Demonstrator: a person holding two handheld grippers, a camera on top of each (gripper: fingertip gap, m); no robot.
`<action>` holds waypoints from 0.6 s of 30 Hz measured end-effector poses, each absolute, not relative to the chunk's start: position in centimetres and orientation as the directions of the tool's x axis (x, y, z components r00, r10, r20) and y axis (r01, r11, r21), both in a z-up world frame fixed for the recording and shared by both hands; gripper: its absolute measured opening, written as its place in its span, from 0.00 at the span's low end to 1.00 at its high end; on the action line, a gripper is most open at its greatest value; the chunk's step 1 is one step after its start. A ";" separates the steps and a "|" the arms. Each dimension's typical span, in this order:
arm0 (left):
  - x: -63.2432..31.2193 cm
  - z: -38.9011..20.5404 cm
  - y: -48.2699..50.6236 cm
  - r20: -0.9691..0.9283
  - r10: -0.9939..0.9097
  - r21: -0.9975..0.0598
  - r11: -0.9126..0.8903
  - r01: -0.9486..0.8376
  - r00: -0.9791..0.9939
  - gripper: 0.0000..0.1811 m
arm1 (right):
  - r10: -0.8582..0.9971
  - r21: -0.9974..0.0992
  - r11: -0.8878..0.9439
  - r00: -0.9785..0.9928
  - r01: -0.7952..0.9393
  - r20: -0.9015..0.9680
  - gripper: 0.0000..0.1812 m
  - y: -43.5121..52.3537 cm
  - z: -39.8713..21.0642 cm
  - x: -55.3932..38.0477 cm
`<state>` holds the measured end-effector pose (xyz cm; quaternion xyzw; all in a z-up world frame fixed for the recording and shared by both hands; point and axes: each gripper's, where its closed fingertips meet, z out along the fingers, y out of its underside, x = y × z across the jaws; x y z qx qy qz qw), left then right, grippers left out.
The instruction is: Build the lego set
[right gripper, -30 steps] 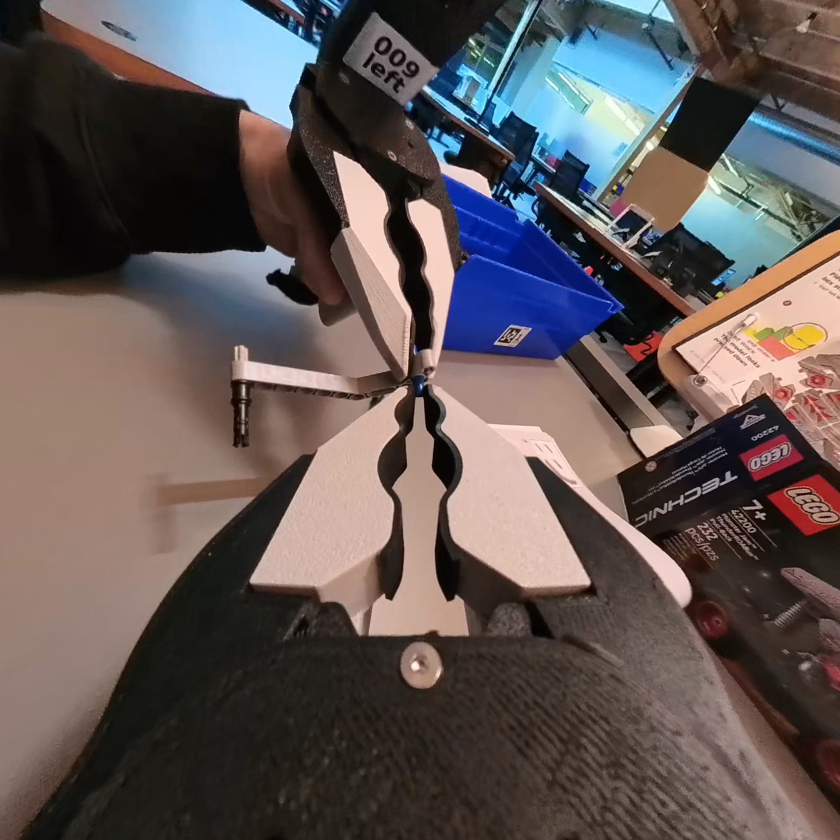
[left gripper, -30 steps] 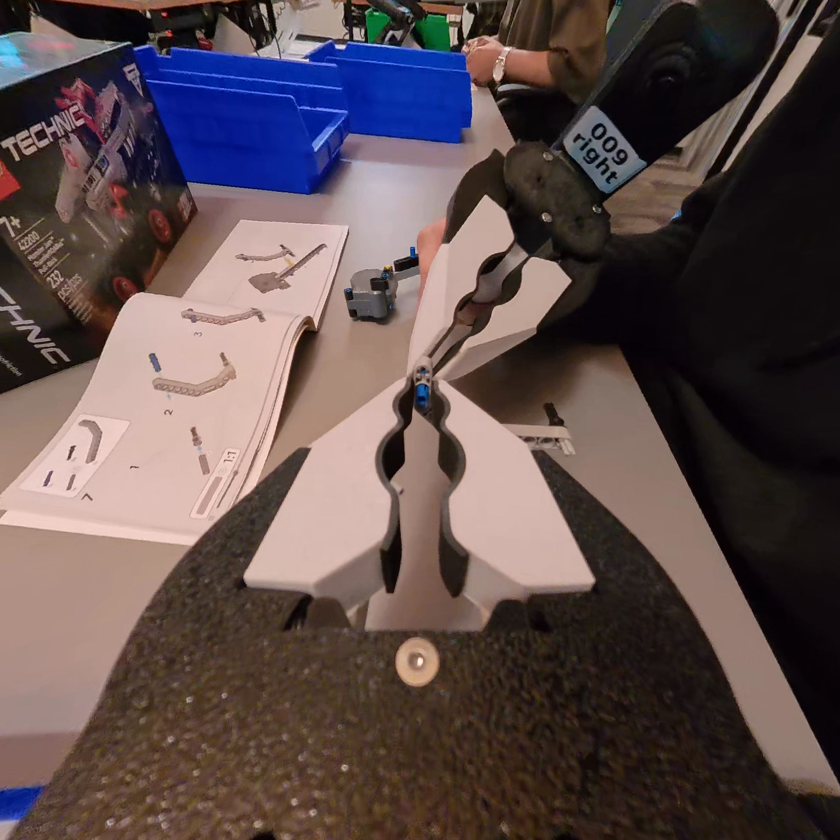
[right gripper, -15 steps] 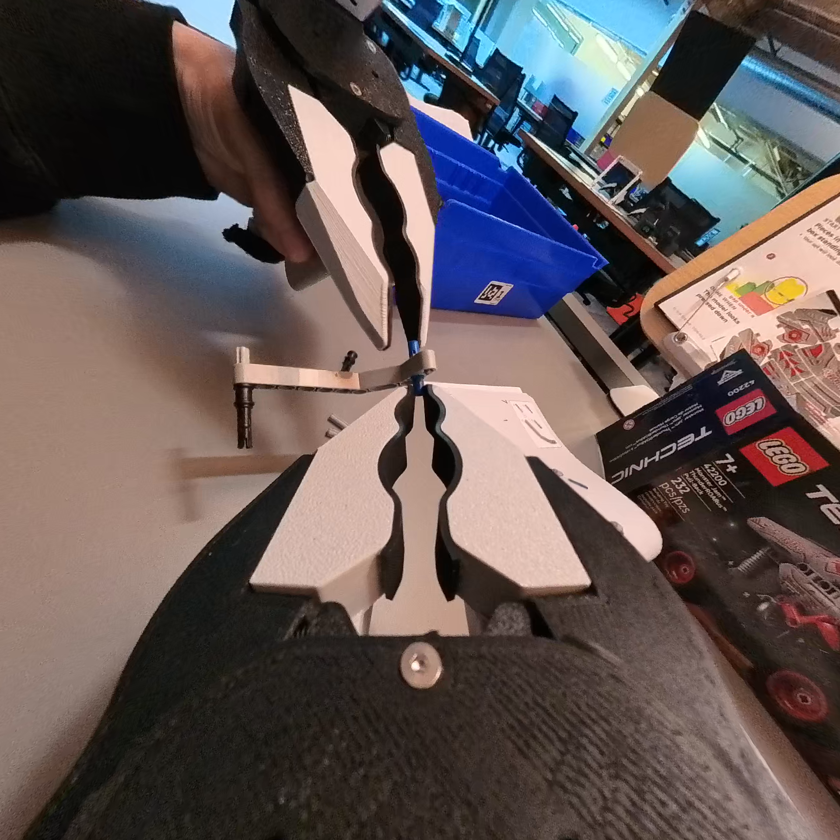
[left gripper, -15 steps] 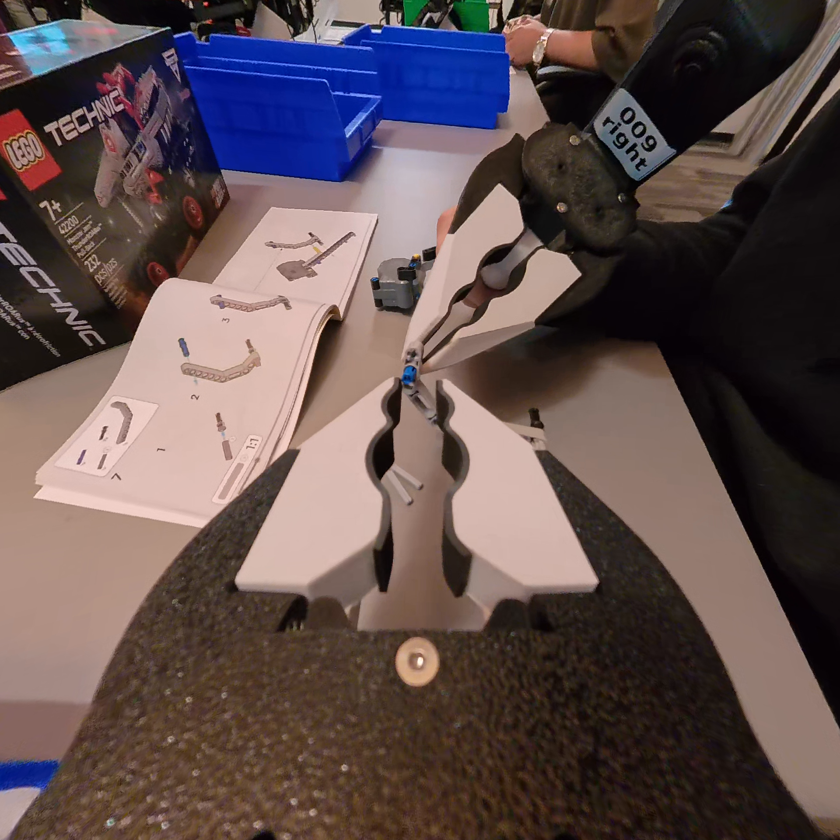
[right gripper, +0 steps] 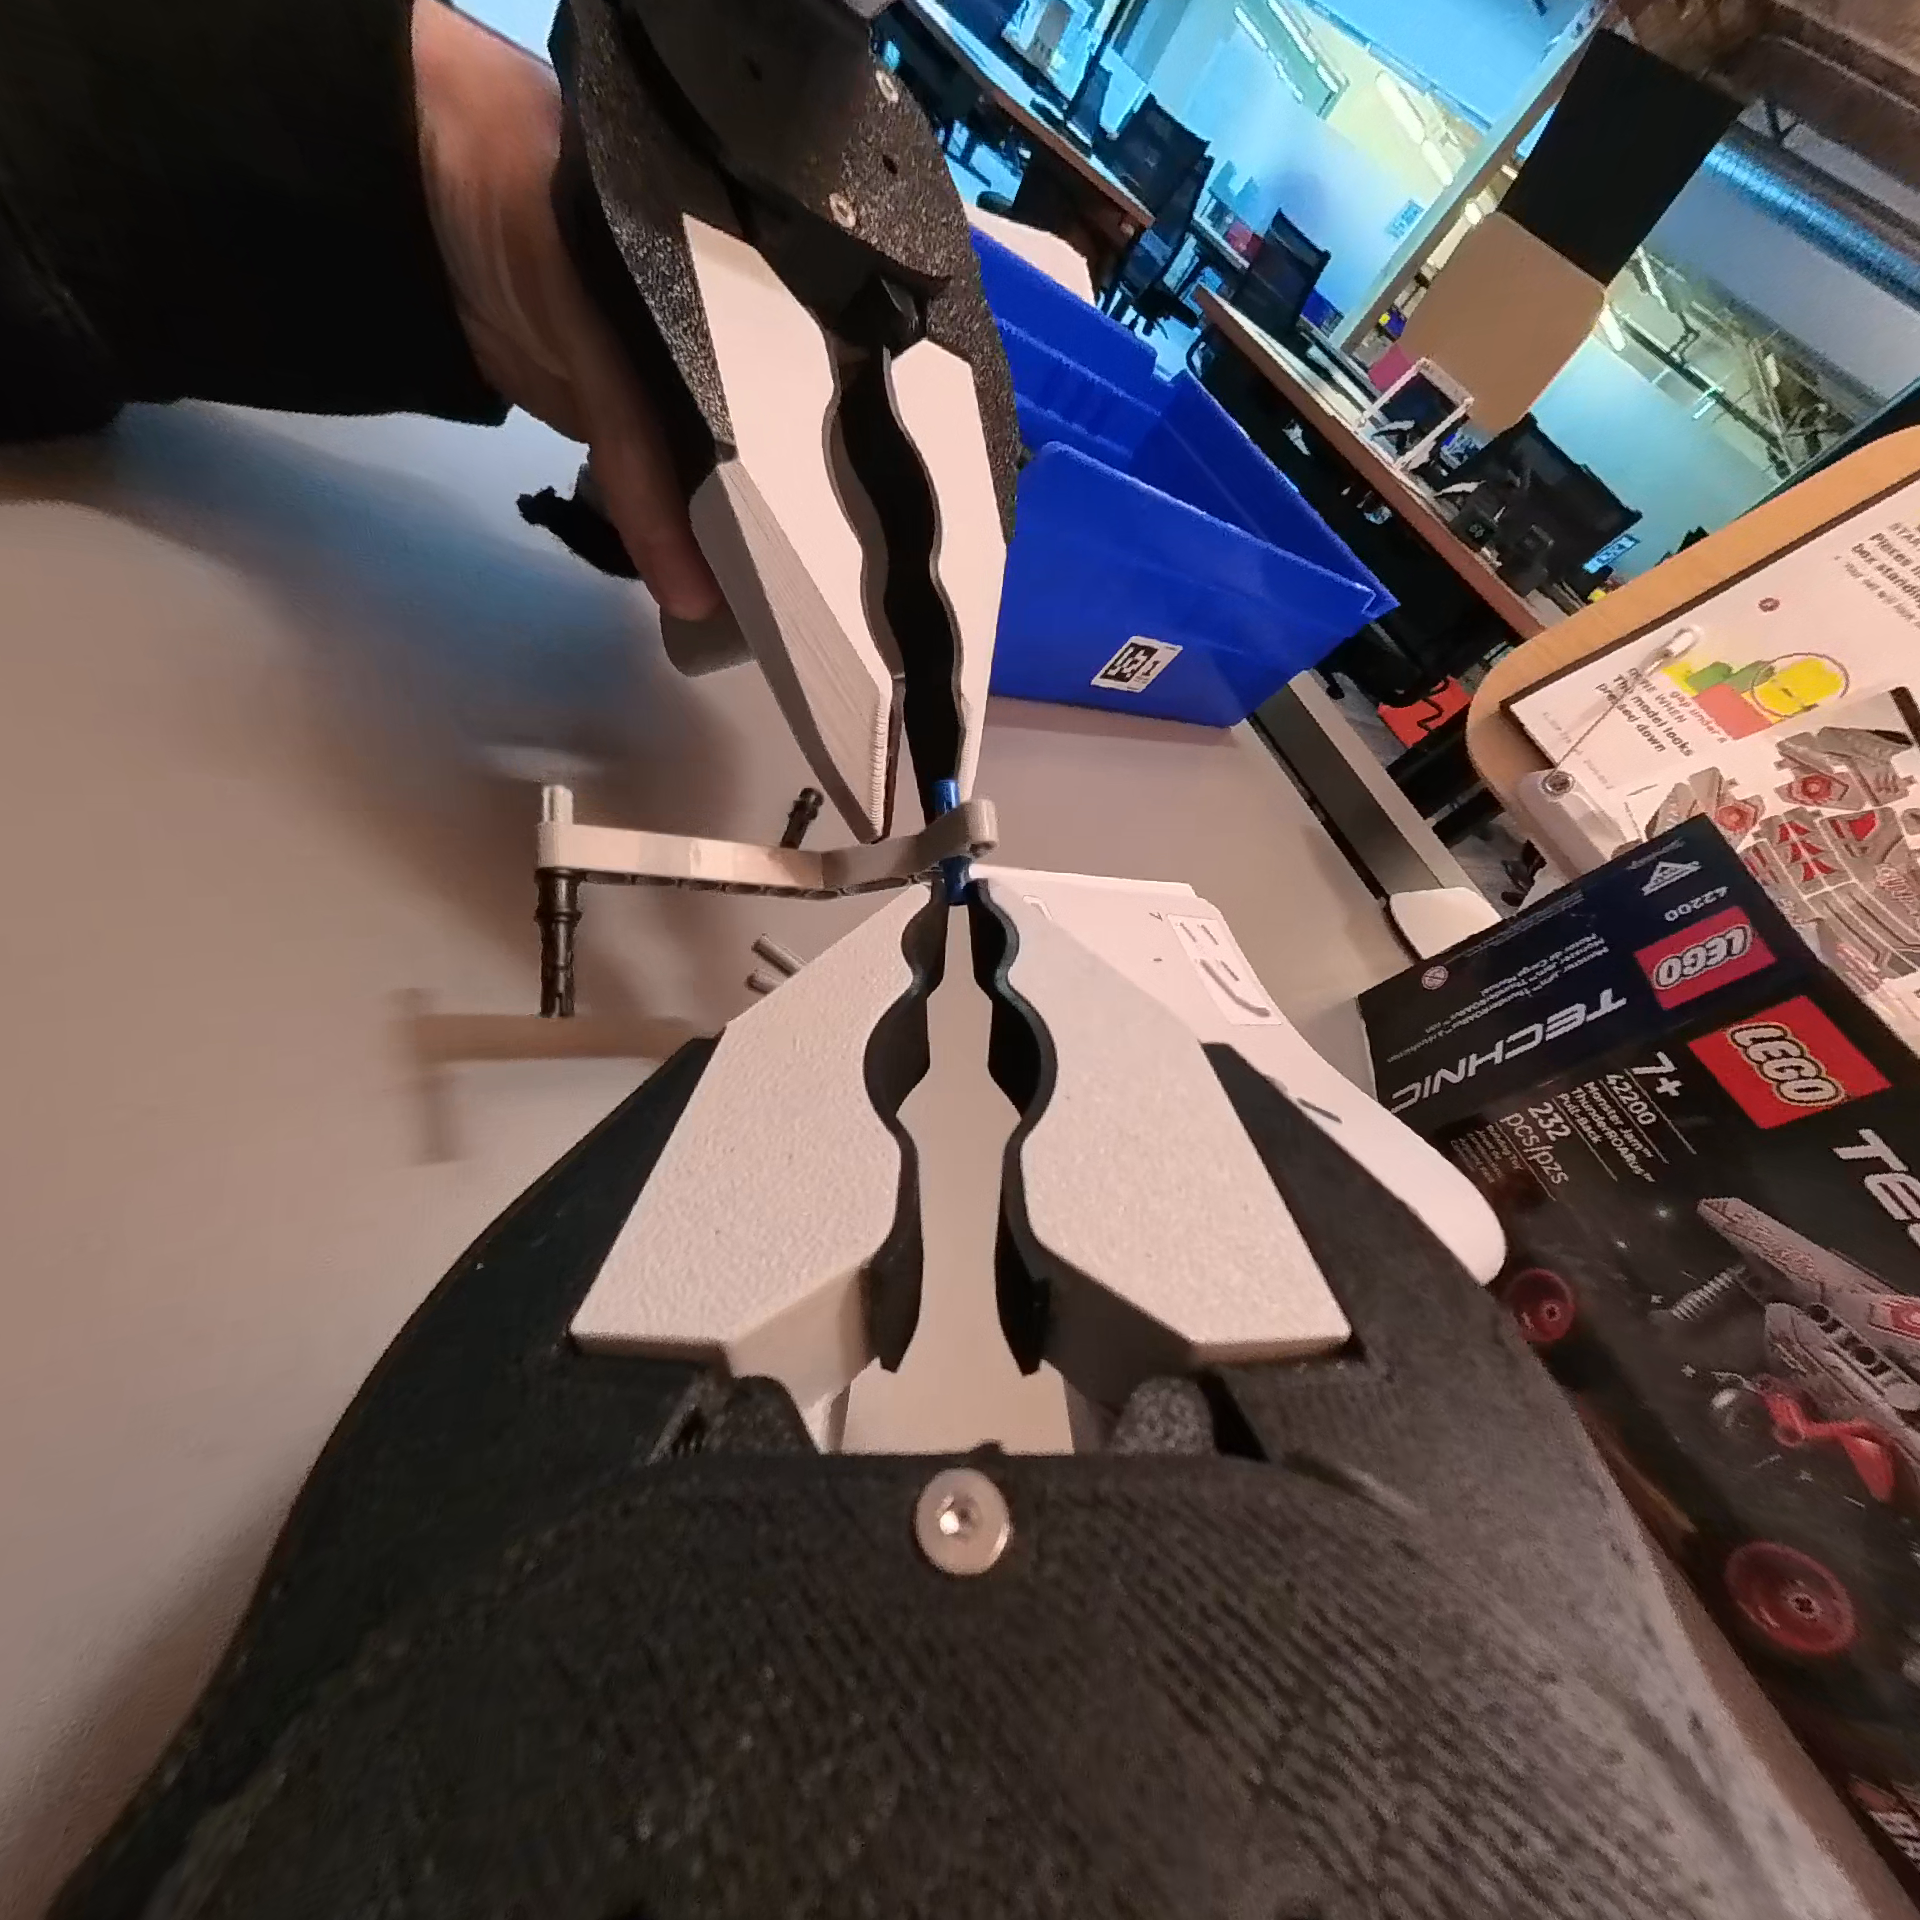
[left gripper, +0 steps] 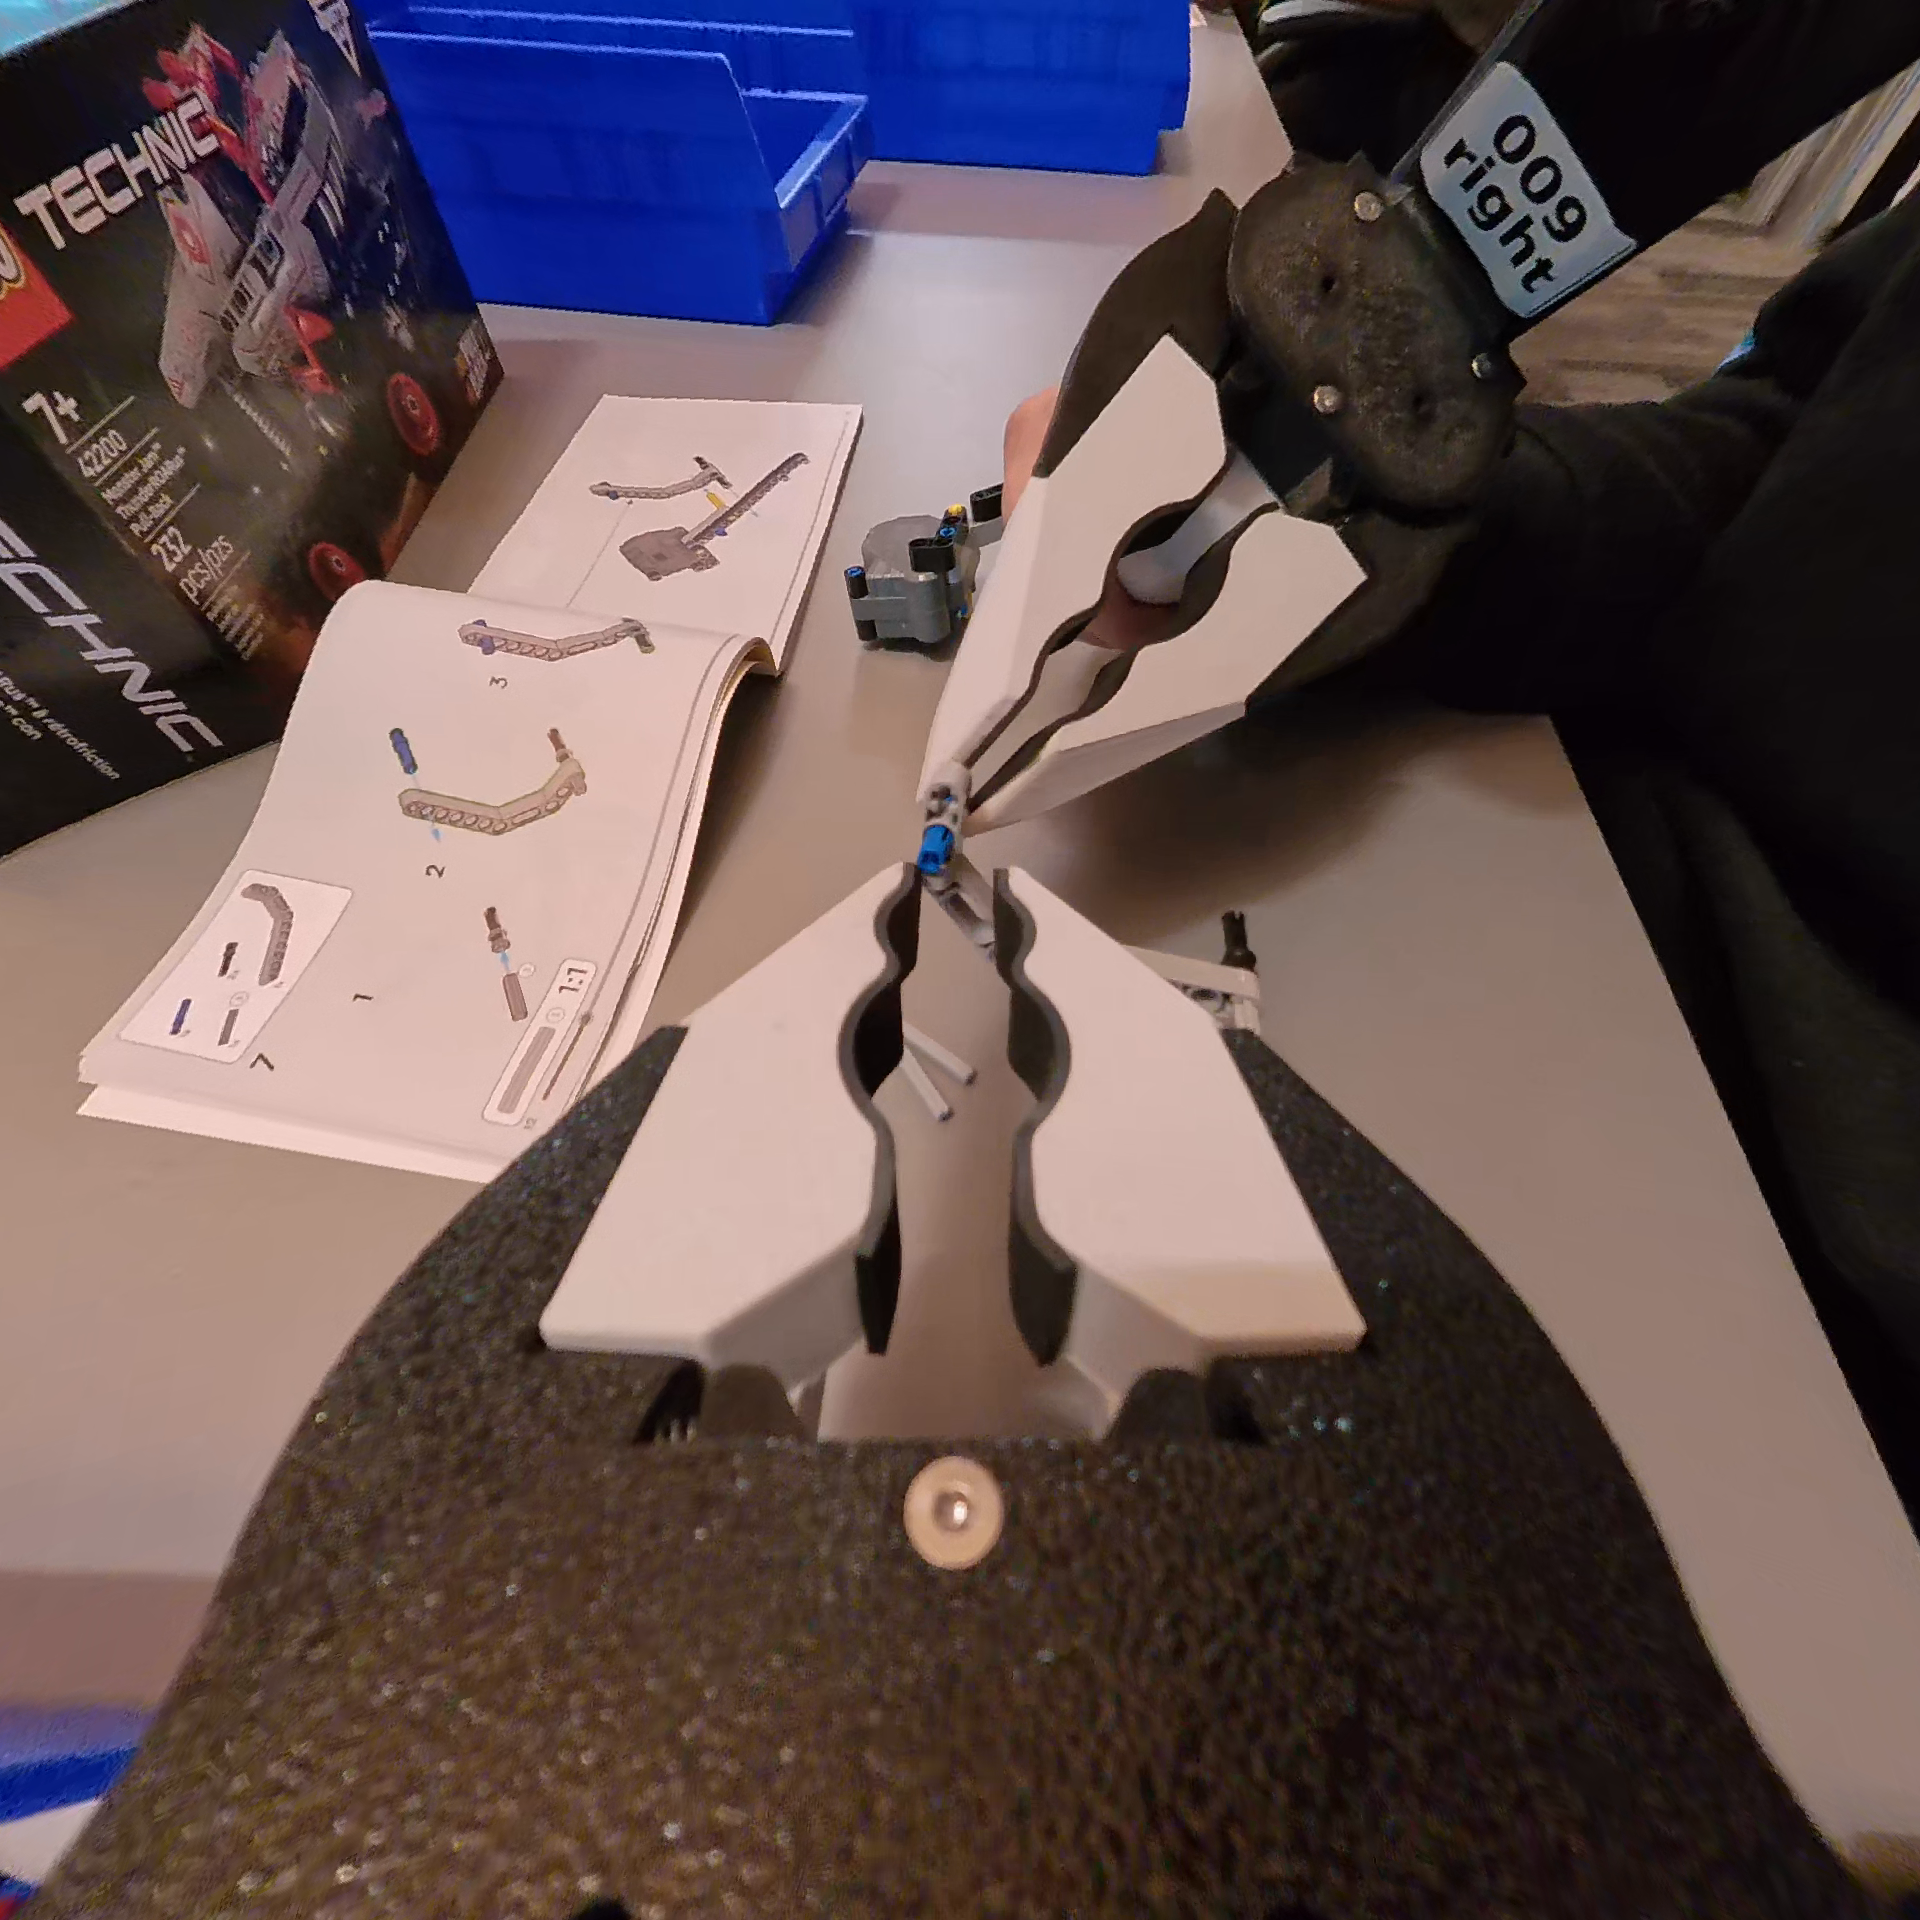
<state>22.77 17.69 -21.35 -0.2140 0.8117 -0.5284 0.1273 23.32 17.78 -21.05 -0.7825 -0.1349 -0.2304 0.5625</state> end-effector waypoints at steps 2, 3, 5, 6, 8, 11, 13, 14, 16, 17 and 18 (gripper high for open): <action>22.8 -21.5 17.7 0.018 -0.485 -0.909 0.356 -0.216 -0.874 0.06 | -0.051 -0.815 -0.332 0.853 0.475 0.519 0.01 17.8 -21.0 23.4; 22.9 -21.6 17.7 0.016 -0.487 -0.908 0.358 -0.216 -0.873 0.06 | -0.049 -0.814 -0.335 0.854 0.475 0.518 0.01 17.8 -21.1 23.4; 22.9 -21.6 17.8 0.015 -0.488 -0.906 0.362 -0.218 -0.873 0.05 | -0.046 -0.807 -0.344 0.850 0.480 0.525 0.01 17.7 -21.3 23.4; 22.9 -21.7 17.8 0.015 -0.489 -0.905 0.365 -0.220 -0.872 0.05 | -0.048 -0.803 -0.345 0.845 0.486 0.532 0.01 17.7 -21.2 23.5; 22.9 -21.9 17.8 0.013 -0.490 -0.900 0.375 -0.224 -0.871 0.04 | -0.044 -0.800 -0.351 0.845 0.486 0.533 0.01 17.7 -21.3 23.5; 22.9 -22.0 17.8 0.010 -0.488 -0.898 0.379 -0.222 -0.873 0.02 | -0.046 -0.790 -0.356 0.835 0.499 0.548 0.01 17.7 -21.4 23.5; 22.9 -22.0 17.8 0.009 -0.487 -0.898 0.381 -0.221 -0.874 0.01 | -0.045 -0.785 -0.361 0.831 0.504 0.555 0.01 17.7 -21.4 23.5; 22.9 -22.1 17.8 0.008 -0.486 -0.897 0.383 -0.222 -0.874 0.01 | -0.042 -0.784 -0.360 0.831 0.505 0.555 0.02 17.7 -21.4 23.5; 22.9 -22.1 17.8 0.005 -0.486 -0.894 0.389 -0.222 -0.874 0.00 | -0.040 -0.782 -0.363 0.830 0.506 0.556 0.01 17.8 -21.5 23.5; 22.9 -22.1 17.8 0.004 -0.487 -0.894 0.390 -0.222 -0.874 0.00 | -0.040 -0.781 -0.364 0.829 0.508 0.558 0.01 17.8 -21.4 23.5; 22.9 -22.2 17.8 0.004 -0.486 -0.892 0.393 -0.223 -0.874 0.00 | -0.039 -0.780 -0.365 0.829 0.508 0.558 0.01 17.8 -21.5 23.5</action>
